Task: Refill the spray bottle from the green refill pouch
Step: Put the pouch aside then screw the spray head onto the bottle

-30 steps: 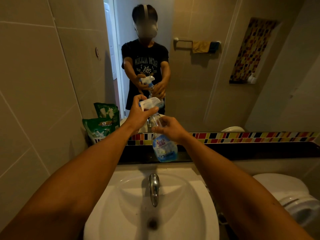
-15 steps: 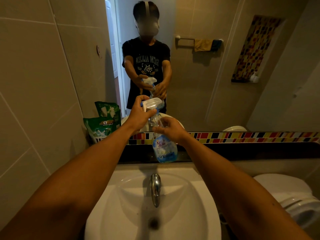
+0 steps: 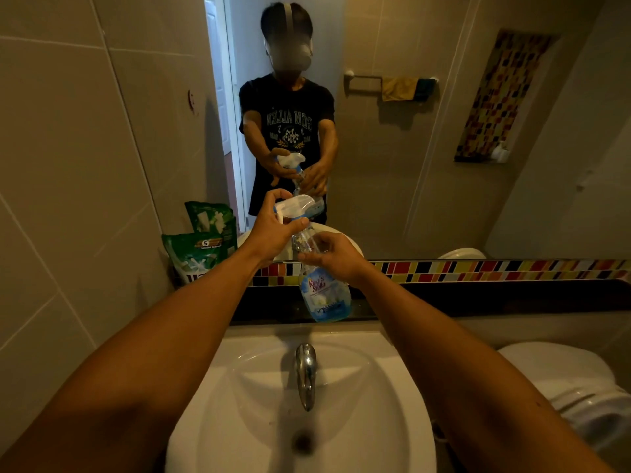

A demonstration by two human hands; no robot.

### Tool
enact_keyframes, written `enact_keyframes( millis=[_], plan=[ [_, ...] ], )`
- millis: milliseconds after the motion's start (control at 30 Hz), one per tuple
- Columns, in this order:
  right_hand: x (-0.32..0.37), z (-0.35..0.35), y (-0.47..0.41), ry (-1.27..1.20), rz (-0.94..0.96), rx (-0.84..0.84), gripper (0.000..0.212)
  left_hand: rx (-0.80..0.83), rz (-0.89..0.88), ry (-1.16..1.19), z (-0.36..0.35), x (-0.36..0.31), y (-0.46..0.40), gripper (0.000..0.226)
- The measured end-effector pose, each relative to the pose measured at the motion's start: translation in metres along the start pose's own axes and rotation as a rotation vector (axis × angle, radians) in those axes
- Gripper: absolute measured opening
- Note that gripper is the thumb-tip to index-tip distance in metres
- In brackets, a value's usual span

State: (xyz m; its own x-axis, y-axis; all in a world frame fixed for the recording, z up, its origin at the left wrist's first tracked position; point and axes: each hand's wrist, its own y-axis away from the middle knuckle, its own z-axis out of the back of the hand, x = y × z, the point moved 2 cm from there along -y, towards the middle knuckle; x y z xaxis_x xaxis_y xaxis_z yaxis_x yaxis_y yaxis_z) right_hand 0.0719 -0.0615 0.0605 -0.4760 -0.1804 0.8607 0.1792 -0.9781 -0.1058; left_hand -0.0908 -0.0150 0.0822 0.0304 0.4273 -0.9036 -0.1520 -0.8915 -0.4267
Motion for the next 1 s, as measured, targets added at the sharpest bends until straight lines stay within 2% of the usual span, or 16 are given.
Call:
enact_keyframes(
  millis=[233,500,633,767,833,933,1000],
  plan=[
    [-0.001,0.001,0.001,-0.069,-0.025,0.029,0.032,0.038,0.035,0.056,0.004,0.001,-0.002,0.055],
    [-0.008,0.003,0.003,-0.225,-0.109,0.128,0.014,0.102,0.086,0.039,0.008,0.0,-0.005,0.051],
    [-0.013,0.005,0.004,-0.239,-0.149,0.135,0.02,0.142,0.123,0.013,0.005,0.001,-0.006,0.052],
    [-0.019,0.006,-0.001,-0.152,-0.183,0.115,0.026,0.13,0.114,-0.101,-0.002,0.003,-0.003,0.058],
    [-0.025,0.007,-0.002,-0.104,-0.175,0.076,0.027,0.141,0.102,-0.118,-0.007,0.005,0.0,0.072],
    [-0.037,0.011,-0.003,-0.057,-0.156,-0.005,0.045,0.106,0.154,-0.064,-0.014,0.011,0.007,0.094],
    [-0.044,0.017,-0.002,-0.07,-0.127,-0.041,0.05,0.041,0.244,-0.041,-0.017,0.019,0.014,0.085]
  ],
)
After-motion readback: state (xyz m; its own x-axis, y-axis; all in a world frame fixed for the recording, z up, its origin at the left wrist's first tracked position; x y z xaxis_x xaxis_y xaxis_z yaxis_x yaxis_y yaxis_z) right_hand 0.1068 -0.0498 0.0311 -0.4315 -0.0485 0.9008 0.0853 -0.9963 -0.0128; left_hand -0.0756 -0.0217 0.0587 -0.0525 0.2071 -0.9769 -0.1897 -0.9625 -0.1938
